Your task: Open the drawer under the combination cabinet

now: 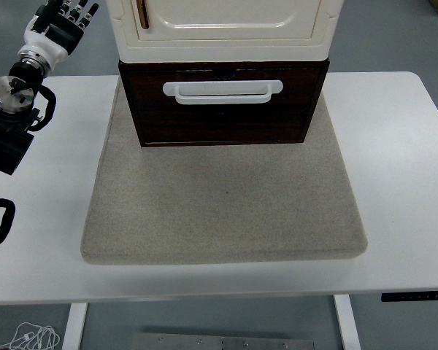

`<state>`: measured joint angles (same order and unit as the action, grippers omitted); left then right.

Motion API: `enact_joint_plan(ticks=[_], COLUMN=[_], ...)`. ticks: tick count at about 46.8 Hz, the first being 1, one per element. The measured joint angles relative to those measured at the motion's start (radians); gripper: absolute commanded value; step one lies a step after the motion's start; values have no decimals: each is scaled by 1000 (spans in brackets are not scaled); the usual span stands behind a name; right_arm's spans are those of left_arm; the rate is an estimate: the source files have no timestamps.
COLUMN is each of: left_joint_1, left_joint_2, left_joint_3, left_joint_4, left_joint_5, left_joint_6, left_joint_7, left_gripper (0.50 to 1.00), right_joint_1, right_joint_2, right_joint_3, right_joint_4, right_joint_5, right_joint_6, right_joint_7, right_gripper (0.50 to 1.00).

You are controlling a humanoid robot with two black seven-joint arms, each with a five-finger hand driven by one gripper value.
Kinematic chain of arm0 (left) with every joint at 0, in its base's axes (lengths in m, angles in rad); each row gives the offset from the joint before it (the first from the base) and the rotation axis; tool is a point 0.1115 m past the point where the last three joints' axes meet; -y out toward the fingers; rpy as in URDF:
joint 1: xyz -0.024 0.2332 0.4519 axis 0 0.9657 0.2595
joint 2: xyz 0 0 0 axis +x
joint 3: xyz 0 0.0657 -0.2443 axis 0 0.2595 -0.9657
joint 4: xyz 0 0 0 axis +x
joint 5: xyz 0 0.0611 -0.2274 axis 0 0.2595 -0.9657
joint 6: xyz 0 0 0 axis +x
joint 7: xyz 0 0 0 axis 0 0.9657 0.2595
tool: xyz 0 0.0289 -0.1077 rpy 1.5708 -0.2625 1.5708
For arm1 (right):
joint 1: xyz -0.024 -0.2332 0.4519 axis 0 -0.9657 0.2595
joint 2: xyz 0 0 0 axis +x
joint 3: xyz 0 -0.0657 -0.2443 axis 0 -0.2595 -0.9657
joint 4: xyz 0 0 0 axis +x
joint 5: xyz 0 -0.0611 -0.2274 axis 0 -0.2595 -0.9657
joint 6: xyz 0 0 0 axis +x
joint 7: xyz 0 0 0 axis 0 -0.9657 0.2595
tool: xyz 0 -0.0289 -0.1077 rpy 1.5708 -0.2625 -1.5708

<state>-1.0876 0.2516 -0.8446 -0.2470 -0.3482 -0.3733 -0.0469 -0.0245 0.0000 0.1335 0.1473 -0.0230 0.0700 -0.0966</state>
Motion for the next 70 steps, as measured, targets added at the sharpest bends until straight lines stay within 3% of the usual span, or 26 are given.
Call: enact_joint_plan(ticks=[55,70], left_joint_1=[-32,-180], left_joint_2=[51,178], left_joint_3=[0,45], left_joint_4=[11,2], left_joint_5=[0,3], left_joint_6=[4,14], left_joint_7=[1,0], left_gripper=[1000,1000], right_joint_1=[0,0], right_joint_2=[0,0], right_joint_3=[0,0], right_joint_4=[0,0], right_joint_5=[0,0], right_joint_6=[0,0], right_joint_7=[0,0], right_gripper=[928,926])
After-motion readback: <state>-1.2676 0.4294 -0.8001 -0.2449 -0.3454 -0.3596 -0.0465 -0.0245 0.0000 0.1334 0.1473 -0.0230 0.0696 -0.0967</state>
